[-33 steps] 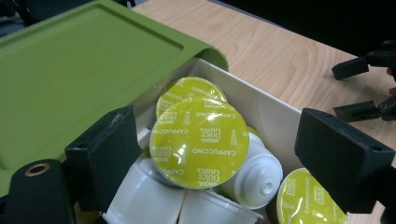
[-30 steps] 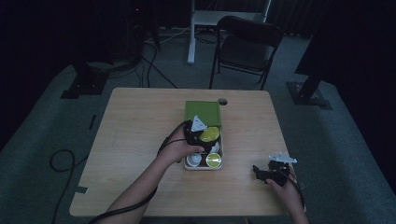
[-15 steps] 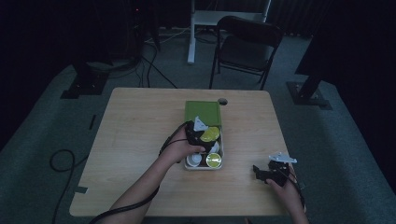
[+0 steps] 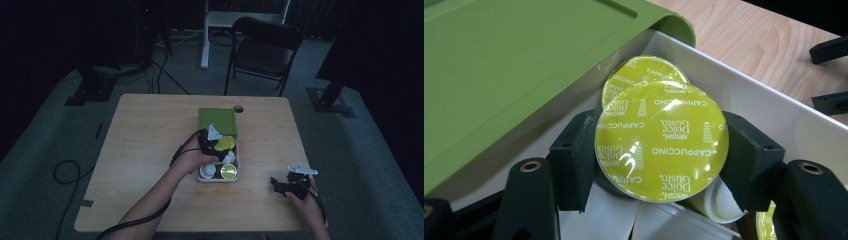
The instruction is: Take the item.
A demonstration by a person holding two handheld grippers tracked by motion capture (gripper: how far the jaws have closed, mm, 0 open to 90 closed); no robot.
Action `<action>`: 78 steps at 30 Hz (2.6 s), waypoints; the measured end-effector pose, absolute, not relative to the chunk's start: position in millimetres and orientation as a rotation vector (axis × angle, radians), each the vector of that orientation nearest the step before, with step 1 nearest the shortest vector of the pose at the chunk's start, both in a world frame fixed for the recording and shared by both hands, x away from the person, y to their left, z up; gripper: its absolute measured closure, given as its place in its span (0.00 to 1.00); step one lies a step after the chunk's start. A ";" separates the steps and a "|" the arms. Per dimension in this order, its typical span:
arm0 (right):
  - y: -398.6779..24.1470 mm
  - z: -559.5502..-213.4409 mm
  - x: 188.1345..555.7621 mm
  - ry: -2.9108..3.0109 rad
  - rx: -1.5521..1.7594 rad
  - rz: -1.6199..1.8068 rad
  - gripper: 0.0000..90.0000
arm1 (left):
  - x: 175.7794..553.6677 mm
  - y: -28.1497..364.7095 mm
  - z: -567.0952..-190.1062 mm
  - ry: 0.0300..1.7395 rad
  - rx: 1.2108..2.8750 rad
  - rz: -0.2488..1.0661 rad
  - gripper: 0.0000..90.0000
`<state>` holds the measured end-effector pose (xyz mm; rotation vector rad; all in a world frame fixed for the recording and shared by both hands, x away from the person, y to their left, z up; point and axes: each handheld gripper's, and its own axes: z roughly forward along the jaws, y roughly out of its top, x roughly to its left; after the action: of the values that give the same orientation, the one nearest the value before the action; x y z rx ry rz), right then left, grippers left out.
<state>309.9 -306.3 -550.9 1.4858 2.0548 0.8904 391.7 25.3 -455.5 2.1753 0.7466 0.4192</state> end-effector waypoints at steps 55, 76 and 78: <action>-306.4 -550.8 310.1 2.054 1.485 0.890 0.13 | 362.0 127.6 -400.0 0.847 2.003 0.535 0.43; -306.4 -550.8 310.0 2.055 1.487 0.890 0.13 | 353.8 174.0 -426.7 0.981 1.968 0.587 0.43; -306.4 -550.8 310.0 2.055 1.486 0.890 0.13 | 350.5 181.2 -432.2 1.005 1.957 0.586 0.43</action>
<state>310.0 -306.4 -550.8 1.4862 2.0549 0.8901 350.5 181.2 -432.2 1.9573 1.0048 0.5865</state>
